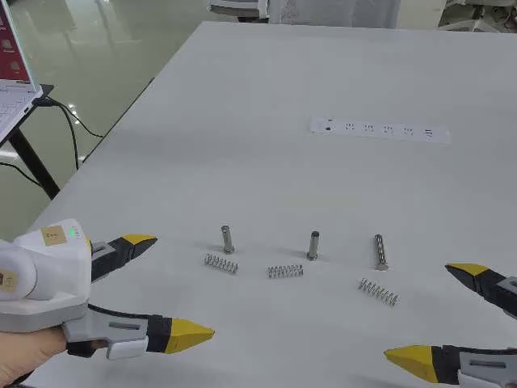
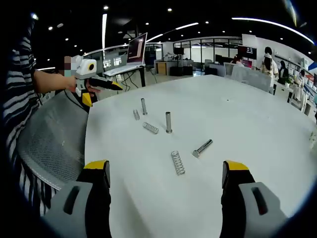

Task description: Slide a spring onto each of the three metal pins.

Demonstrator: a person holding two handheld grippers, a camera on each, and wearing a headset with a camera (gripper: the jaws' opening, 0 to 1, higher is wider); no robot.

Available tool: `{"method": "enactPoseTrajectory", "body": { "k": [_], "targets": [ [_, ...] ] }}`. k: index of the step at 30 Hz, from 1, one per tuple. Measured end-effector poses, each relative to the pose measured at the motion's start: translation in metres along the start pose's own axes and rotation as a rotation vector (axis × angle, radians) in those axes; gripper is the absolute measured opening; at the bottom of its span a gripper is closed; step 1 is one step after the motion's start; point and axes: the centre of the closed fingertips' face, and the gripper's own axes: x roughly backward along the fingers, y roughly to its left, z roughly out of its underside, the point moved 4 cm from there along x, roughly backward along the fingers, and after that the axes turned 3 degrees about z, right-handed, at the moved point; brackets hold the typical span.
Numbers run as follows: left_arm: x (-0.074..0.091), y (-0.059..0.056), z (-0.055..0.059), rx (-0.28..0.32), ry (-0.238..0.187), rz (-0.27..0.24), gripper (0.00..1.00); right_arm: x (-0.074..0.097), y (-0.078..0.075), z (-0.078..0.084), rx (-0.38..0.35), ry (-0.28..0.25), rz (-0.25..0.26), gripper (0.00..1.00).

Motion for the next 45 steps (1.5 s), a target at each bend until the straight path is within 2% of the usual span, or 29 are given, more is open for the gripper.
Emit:
{"method": "enactPoseTrajectory", "body": {
  "k": [22,28,31,34,45],
  "targets": [
    [-0.0005,0.0008,0.0031,0.004,0.019,0.009,0.96,0.0032,0.0005,0.0032,-0.014,0.006,0.011,0.91],
    [-0.0025,-0.0006,-0.0008,0.001,0.004,0.016,0.95,0.0006,0.0015,0.0029,-0.016,0.006,0.008,0.90],
    [-0.0028,-0.0003,-0.0002,0.005,0.014,0.015,0.96,-0.0001,0.0028,0.0025,-0.017,0.002,0.003,0.90],
    [-0.0022,0.0003,-0.0025,0.006,-0.003,0.011,0.95,-0.0001,0.0023,0.0036,-0.017,0.008,0.006,0.90],
    [0.0011,0.0005,0.0012,0.012,0.003,0.008,0.95,0.0007,0.0024,0.0035,-0.023,0.005,0.008,0.90]
  ]
}}
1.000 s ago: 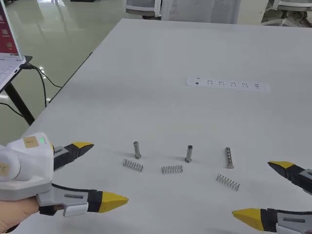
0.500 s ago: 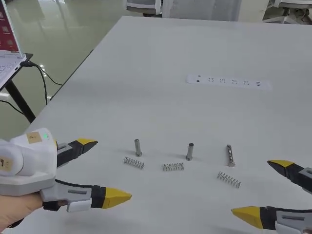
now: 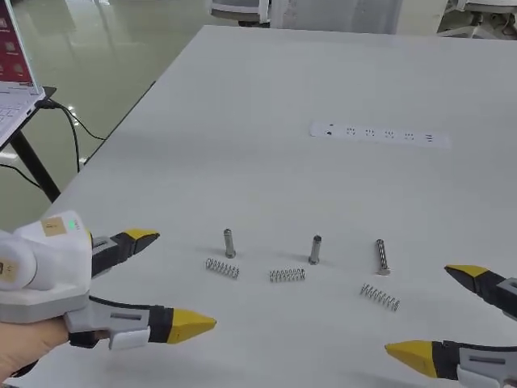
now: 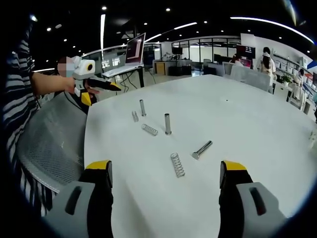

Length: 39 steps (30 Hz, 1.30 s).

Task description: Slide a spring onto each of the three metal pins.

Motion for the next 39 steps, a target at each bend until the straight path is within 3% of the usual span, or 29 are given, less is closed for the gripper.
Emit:
{"method": "enactPoseTrajectory", "body": {
  "k": [39],
  "targets": [
    [0.0006,-0.0028,0.0008,0.008,0.000,0.009,0.94,-0.0029,-0.0016,-0.0019,-0.003,0.013,-0.017,0.89]
  ]
}}
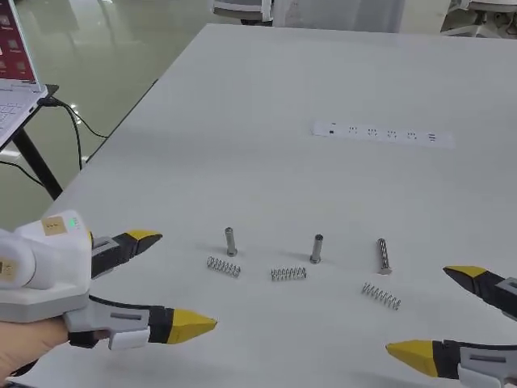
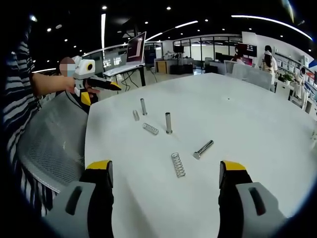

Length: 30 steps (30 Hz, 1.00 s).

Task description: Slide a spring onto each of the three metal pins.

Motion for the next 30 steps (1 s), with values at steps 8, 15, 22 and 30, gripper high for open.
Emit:
{"method": "enactPoseTrajectory", "body": {
  "k": [8,15,22,30],
  "targets": [
    [0.002,0.001,0.000,0.009,-0.002,0.001,0.93,-0.009,-0.015,-0.014,0.014,0.006,0.009,0.87],
    [0.001,-0.001,-0.002,0.010,-0.009,0.015,0.93,-0.015,-0.026,-0.024,-0.043,0.005,0.014,0.83],
    [0.000,0.002,0.001,0.008,-0.001,0.018,0.93,-0.022,-0.031,-0.033,-0.078,0.000,0.009,0.79],
    [-0.001,0.003,0.000,0.008,-0.001,0.018,0.92,-0.034,-0.041,-0.044,-0.125,0.015,0.016,0.72]
  ]
}}
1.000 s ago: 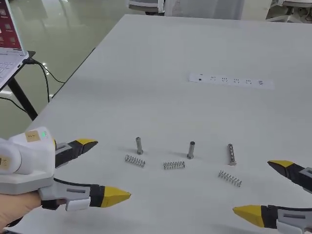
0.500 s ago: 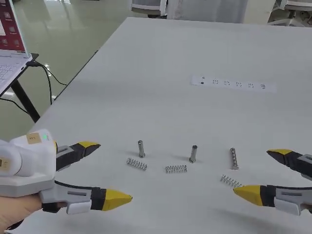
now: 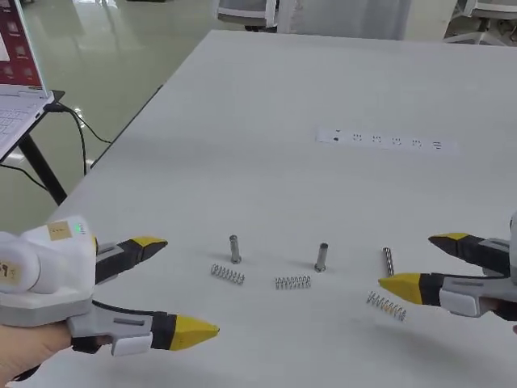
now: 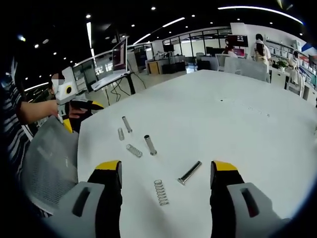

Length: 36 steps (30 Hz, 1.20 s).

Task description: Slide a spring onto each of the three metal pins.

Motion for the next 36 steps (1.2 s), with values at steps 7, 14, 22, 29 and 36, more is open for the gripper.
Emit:
{"method": "enactPoseTrajectory", "body": {
  "k": [7,14,22,29,36],
  "targets": [
    [0.001,-0.002,0.000,-0.001,0.000,0.008,0.90,-0.012,-0.011,-0.001,-0.066,0.059,0.024,0.61],
    [0.001,-0.001,0.000,0.001,-0.004,0.003,0.90,-0.022,-0.024,0.005,-0.135,0.125,0.063,0.52],
    [0.002,-0.002,0.001,0.005,-0.002,0.000,0.89,-0.031,-0.038,0.005,-0.228,0.141,0.115,0.41],
    [0.003,-0.002,0.002,0.010,-0.003,-0.004,0.89,-0.041,-0.040,0.013,-0.236,0.207,0.142,0.32],
    [0.004,-0.002,0.001,0.010,-0.004,-0.006,0.89,-0.053,-0.044,0.017,-0.264,0.246,0.171,0.25]
  ]
}}
